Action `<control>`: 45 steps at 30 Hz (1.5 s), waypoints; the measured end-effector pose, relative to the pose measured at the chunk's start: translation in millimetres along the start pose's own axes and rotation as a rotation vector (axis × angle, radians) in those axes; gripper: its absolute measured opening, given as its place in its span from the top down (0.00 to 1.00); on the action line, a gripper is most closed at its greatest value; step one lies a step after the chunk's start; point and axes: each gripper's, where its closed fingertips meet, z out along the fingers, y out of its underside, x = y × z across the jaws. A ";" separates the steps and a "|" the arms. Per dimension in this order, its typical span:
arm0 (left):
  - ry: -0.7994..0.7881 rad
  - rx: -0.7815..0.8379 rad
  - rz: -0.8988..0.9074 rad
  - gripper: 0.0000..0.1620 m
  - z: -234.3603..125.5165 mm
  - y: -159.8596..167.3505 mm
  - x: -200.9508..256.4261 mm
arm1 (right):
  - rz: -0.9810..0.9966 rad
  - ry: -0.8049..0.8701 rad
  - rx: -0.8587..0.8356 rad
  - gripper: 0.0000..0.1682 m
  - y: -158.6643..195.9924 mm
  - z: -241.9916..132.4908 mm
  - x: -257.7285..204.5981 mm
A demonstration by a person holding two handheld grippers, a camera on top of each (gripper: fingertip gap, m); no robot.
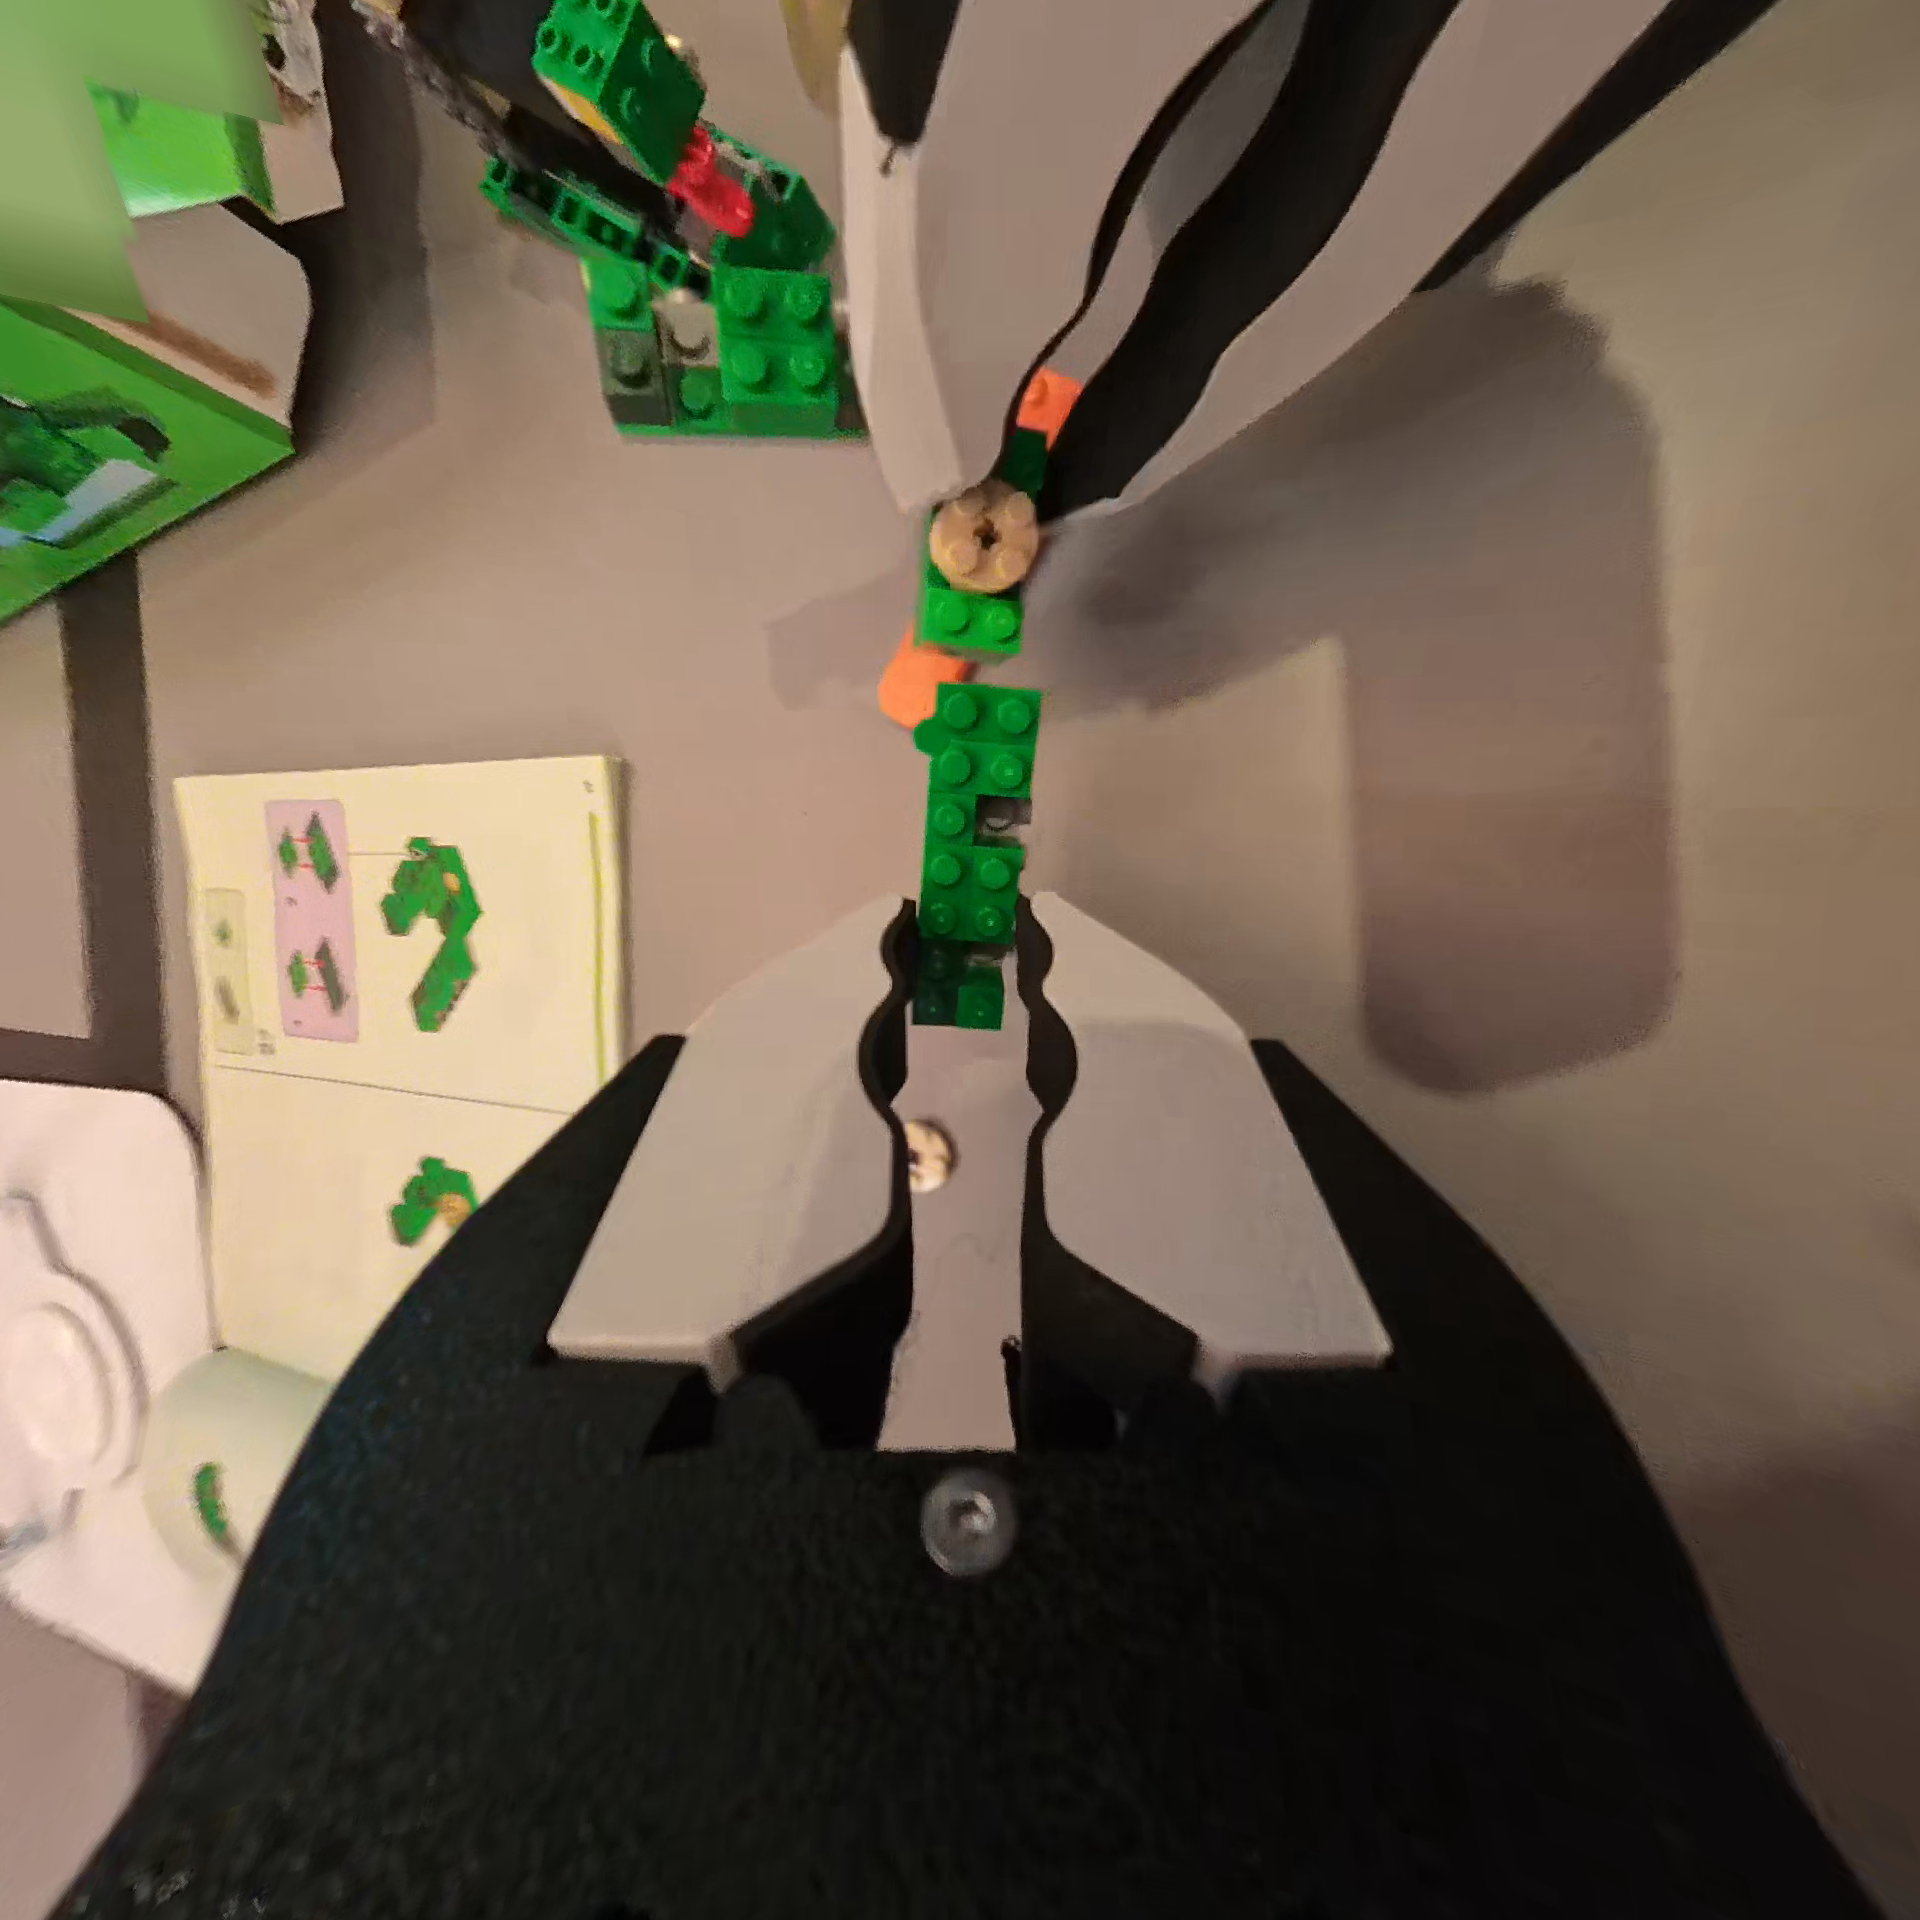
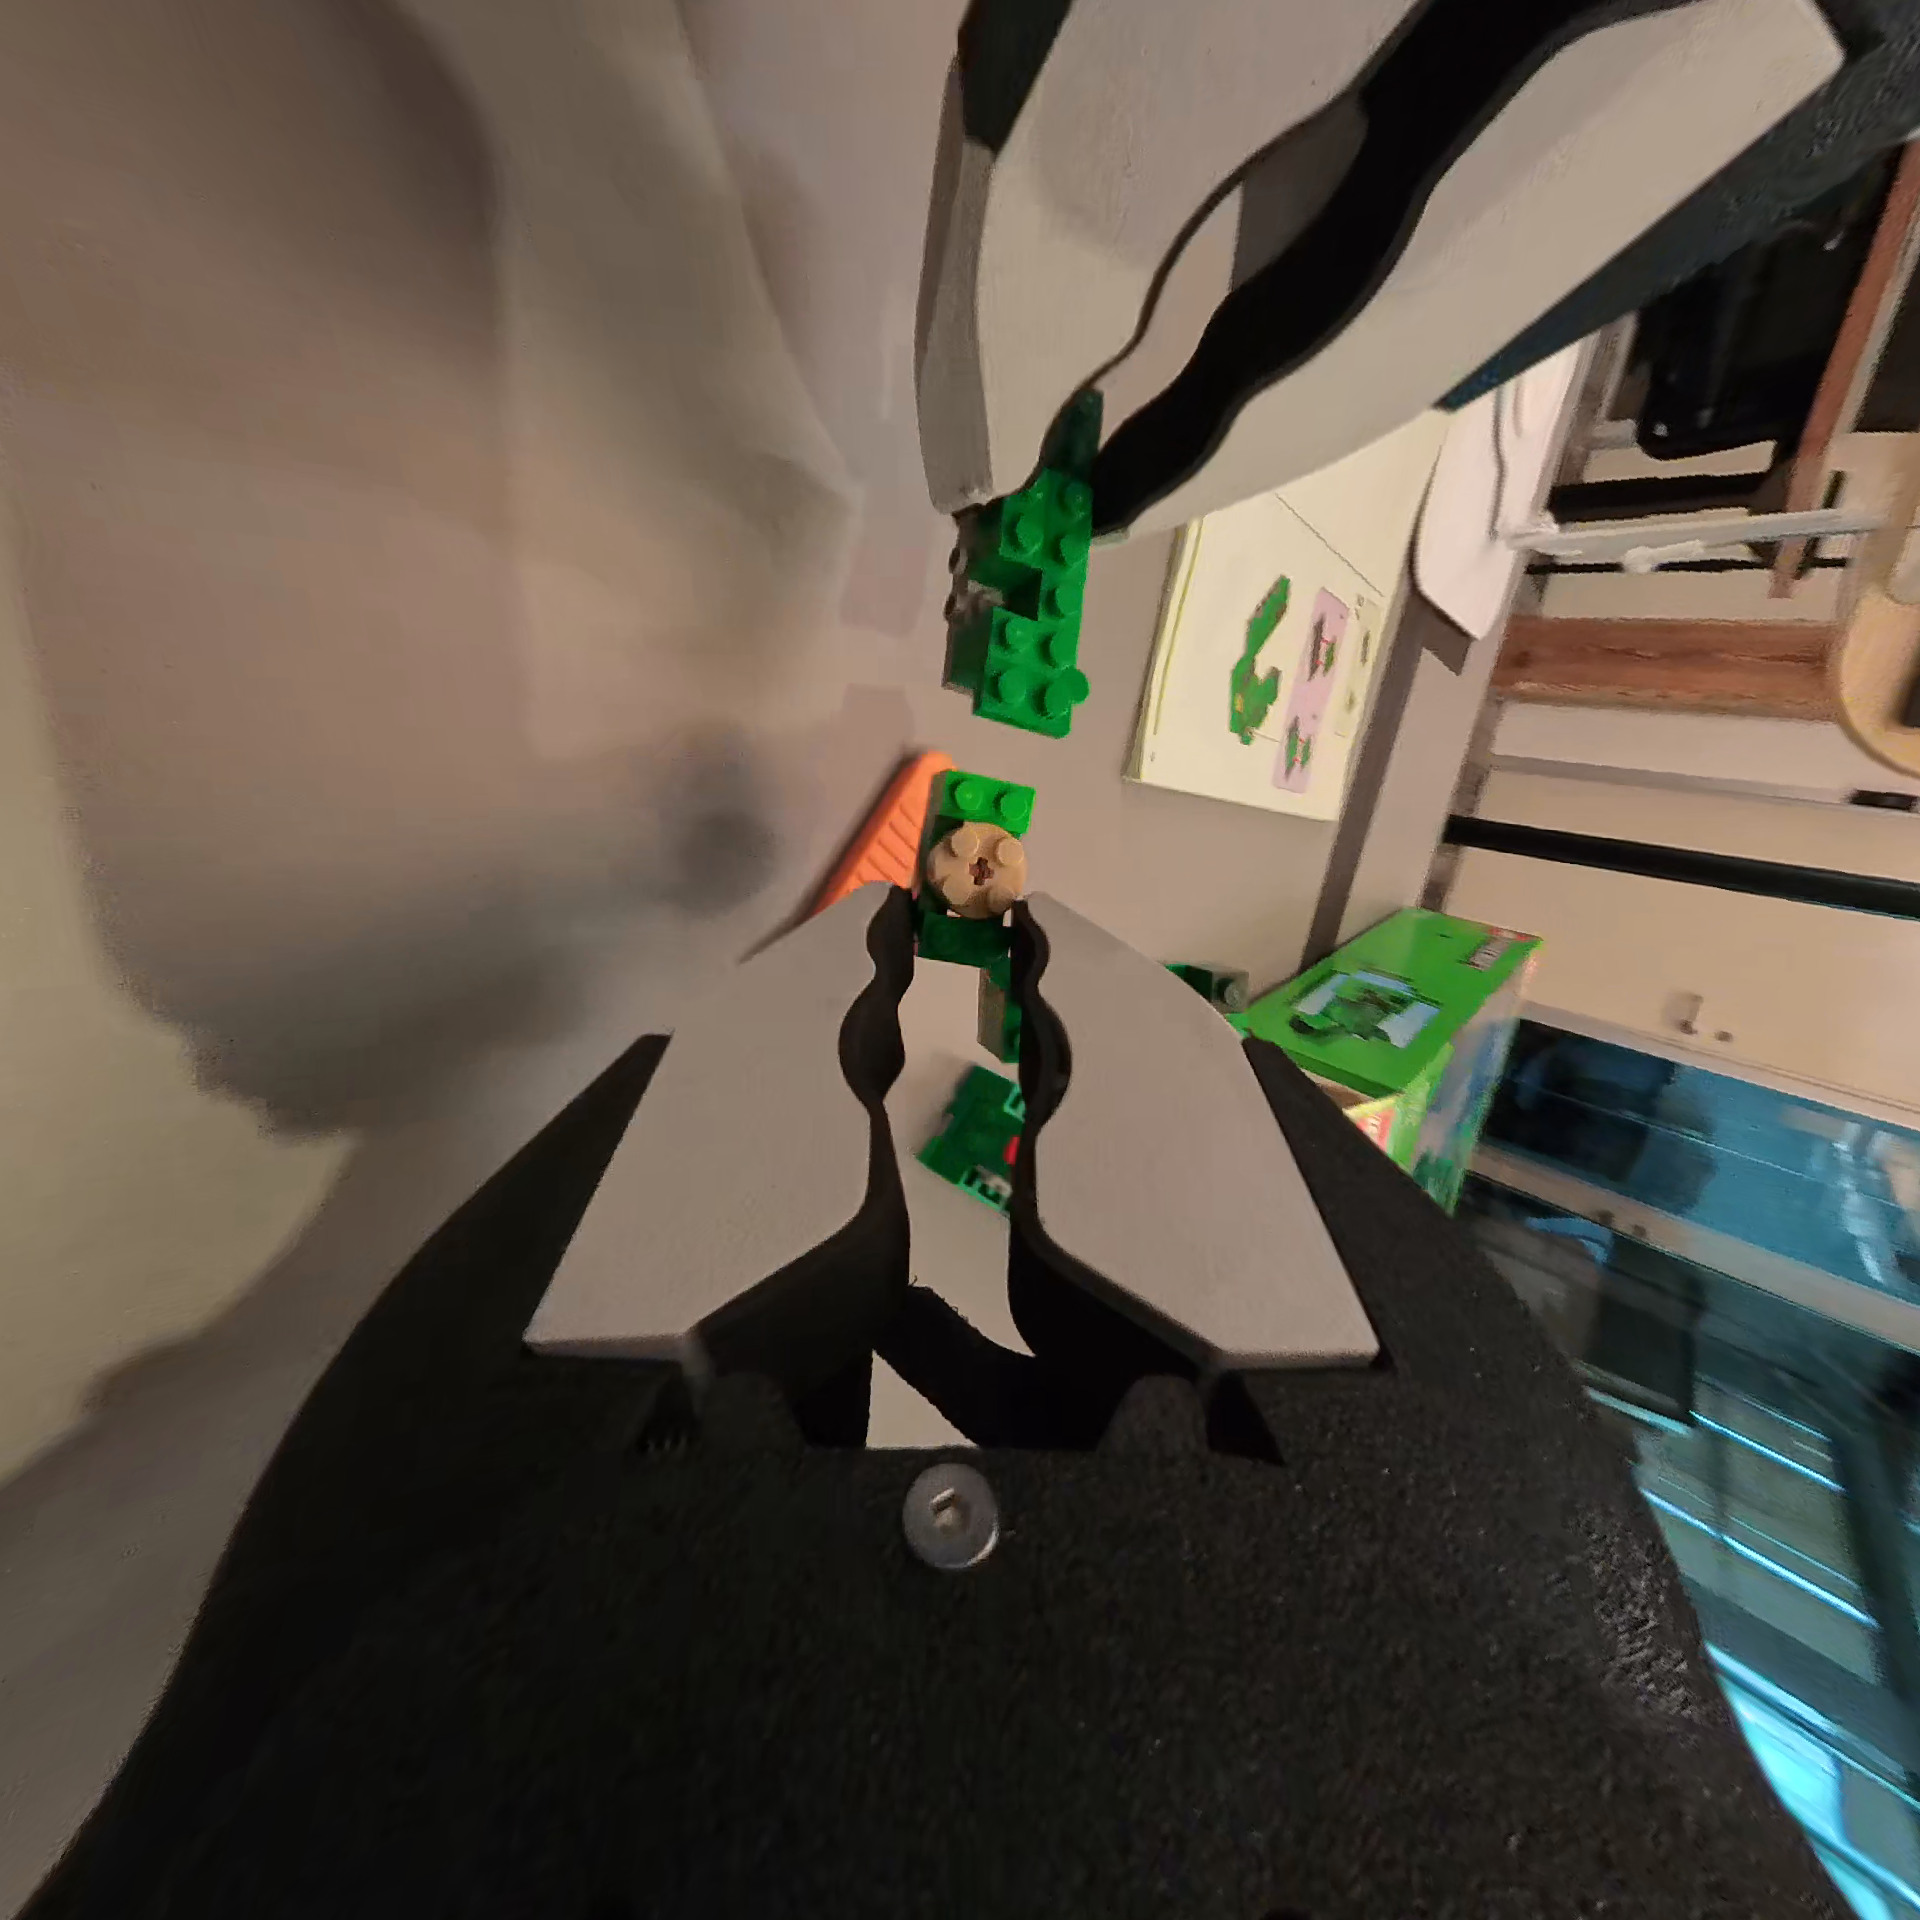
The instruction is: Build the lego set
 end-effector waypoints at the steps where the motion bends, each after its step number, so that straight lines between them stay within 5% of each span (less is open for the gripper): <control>1: -0.043 0.003 0.031 0.89 2.1 -1.0 -5.1 | -0.011 0.021 -0.020 0.90 3.1 2.1 2.6; 9: -0.532 0.148 0.283 0.89 -8.6 -20.0 -46.3 | -0.216 0.313 -0.141 0.90 12.5 4.9 30.6; 13: -0.615 0.141 0.328 0.90 -6.9 -17.9 -50.6 | -0.269 0.434 -0.175 0.90 15.1 2.9 39.5; 45: -0.376 -0.057 0.195 0.89 24.4 -7.2 -13.6 | -0.329 0.437 -0.182 0.90 24.8 8.3 7.9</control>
